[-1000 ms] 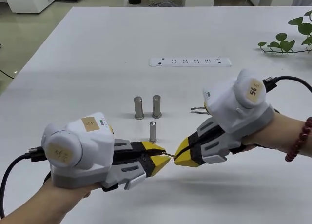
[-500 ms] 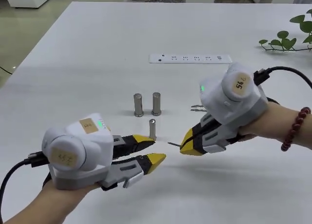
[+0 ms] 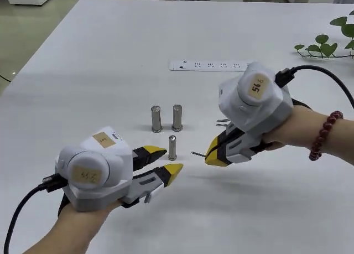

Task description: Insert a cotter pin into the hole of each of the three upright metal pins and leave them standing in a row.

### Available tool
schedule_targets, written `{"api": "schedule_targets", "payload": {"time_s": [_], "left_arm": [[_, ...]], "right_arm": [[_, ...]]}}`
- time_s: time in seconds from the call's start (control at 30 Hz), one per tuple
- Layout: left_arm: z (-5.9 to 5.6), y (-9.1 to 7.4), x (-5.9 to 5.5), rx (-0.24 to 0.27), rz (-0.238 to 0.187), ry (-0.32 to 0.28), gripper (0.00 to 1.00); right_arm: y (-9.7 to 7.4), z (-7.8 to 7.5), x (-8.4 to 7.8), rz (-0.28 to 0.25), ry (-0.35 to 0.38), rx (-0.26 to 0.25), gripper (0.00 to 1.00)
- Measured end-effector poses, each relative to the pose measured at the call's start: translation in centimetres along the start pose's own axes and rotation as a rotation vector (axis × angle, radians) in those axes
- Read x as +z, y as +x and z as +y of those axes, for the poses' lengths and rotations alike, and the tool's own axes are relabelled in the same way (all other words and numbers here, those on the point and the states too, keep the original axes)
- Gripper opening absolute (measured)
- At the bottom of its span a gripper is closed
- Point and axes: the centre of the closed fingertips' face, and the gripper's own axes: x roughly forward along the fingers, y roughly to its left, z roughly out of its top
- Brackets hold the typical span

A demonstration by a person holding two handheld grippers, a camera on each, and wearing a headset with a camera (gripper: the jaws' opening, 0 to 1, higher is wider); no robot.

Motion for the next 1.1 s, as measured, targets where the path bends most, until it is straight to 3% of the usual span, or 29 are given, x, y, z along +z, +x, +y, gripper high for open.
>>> {"api": "schedule_targets", "payload": {"time_s": [0.17, 0.53, 0.77, 1.1], "left_arm": [[0.9, 0.7, -0.4, 0.042, 0.004, -0.022, 0.23], [2.5, 2.2, -1.2, 0.115, 0.015, -0.043, 0.22], [3.1, 3.3, -1.2, 0.127, 0.011, -0.052, 0.21], [3.0, 4.3, -1.7, 0.119, 0.024, -0.050, 0.15]], "right_arm": [[0.2, -0.9, 0.0, 0.026, -0.020, -0.022, 0.00], [0.8, -2.3, 0.9, 0.023, -0.025, -0.026, 0.00], [1.2, -2.7, 1.0, 0.031, -0.025, -0.026, 0.00], [1.9, -3.2, 1.0, 0.049, -0.030, -0.011, 0.00]]}}
